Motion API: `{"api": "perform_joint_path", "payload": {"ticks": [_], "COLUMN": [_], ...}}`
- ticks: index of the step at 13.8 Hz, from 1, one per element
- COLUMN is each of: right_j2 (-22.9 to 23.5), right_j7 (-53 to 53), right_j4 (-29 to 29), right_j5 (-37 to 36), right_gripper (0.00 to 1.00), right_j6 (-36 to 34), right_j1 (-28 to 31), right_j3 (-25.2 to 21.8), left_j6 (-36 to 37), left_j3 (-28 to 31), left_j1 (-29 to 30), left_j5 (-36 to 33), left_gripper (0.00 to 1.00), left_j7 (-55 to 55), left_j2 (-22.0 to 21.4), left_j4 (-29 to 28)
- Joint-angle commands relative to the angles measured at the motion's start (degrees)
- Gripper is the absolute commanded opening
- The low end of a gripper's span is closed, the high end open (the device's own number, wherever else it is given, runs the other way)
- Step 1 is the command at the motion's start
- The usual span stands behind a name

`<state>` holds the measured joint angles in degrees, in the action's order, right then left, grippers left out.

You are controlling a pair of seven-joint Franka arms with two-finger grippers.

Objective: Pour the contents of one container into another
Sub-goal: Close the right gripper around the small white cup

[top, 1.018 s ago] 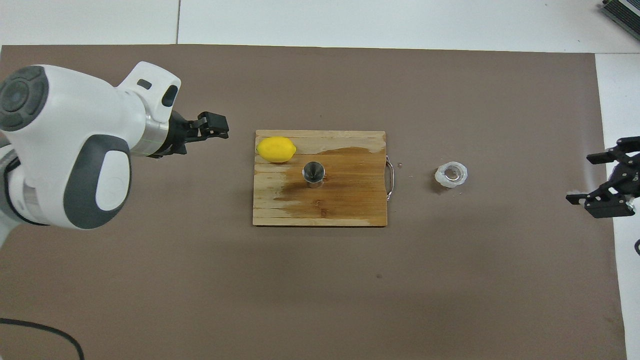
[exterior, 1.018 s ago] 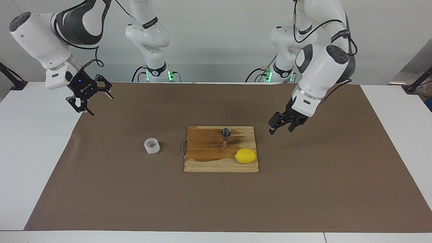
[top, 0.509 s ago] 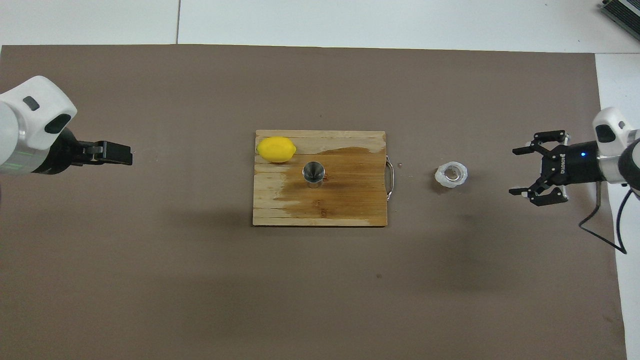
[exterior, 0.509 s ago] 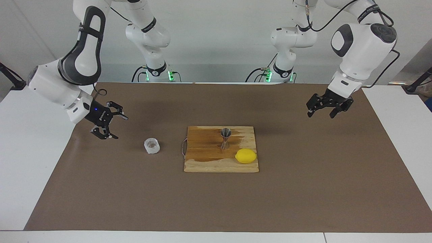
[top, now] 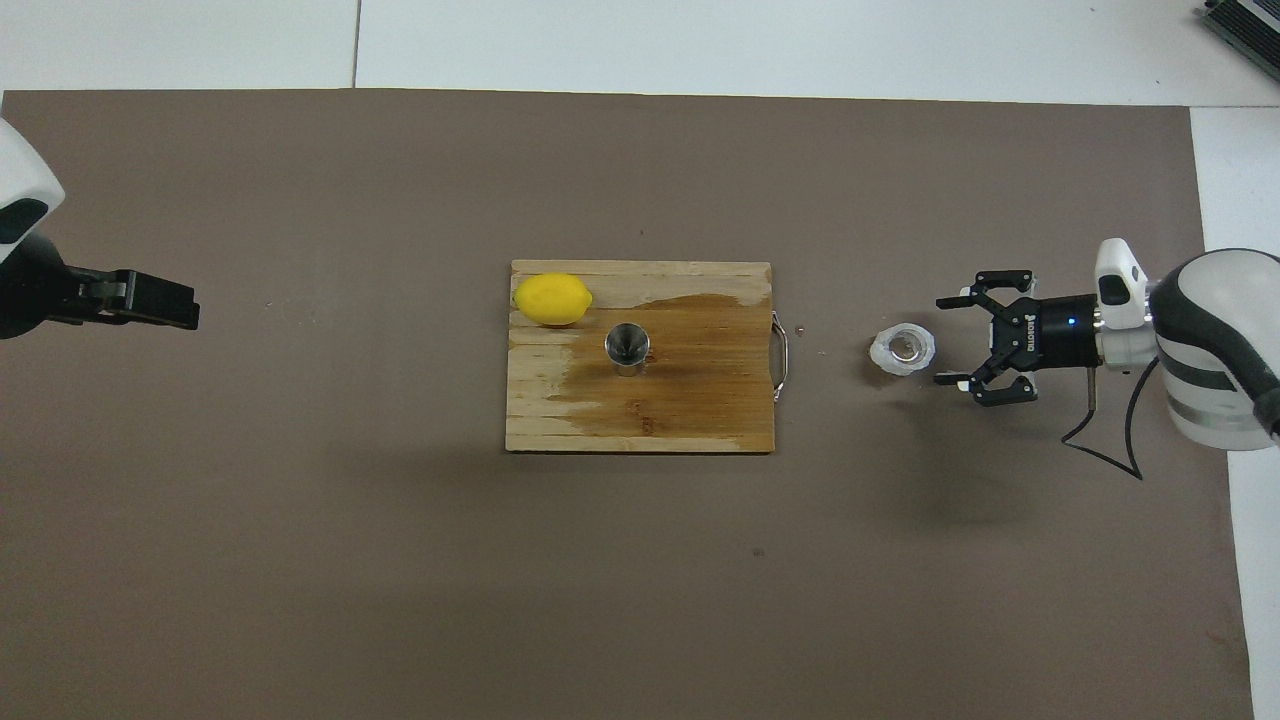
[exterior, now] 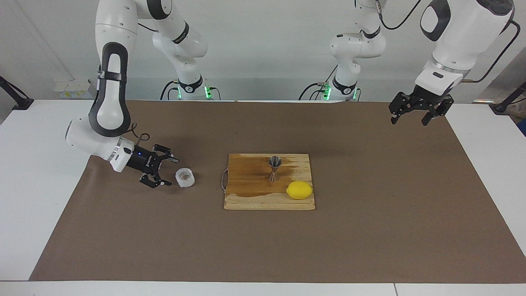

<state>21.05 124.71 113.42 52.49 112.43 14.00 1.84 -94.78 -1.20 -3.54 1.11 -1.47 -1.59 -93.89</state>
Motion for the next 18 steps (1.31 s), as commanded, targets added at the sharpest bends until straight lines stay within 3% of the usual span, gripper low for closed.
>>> {"api": "perform_joint_path", "payload": {"ticks": [1,5,9,12,14,18], "right_j2": [0.31,1.01,1.19,0.76,-0.56,-5.83], "right_j7": [5.44,8.45,8.71,8.36,5.74,-11.46], "right_j4": [2.76,4.17,5.14,4.18,2.95,1.11], "right_j5": [4.27,5.35,5.35,5.17,4.82,0.53], "right_gripper": [1.0,1.0,0.38,0.02,0.01,0.01], "right_j6": [1.03,4.09,8.59,8.59,8.24,8.59], "right_j1": [-0.38,-3.01,-4.78,-4.95,-5.13,-11.62], "right_j3": [0.27,0.18,0.18,0.44,0.88,1.32], "left_j6": [2.32,2.06,2.06,2.06,2.06,2.06], "left_j3": [-0.12,-0.21,-0.21,-0.21,-0.21,-0.21], "left_j1": [1.16,0.9,1.08,1.08,1.08,1.08], "left_j5": [-0.76,-0.76,-0.84,-0.84,-0.76,-0.76], "left_gripper": [1.0,1.0,1.0,1.0,1.0,1.0], "left_j7": [-0.73,-0.55,-0.2,-0.11,-0.11,-0.11], "left_j2": [1.15,0.44,0.36,0.36,0.36,0.36], "left_j4": [1.95,1.25,0.98,0.98,0.98,0.98]}}
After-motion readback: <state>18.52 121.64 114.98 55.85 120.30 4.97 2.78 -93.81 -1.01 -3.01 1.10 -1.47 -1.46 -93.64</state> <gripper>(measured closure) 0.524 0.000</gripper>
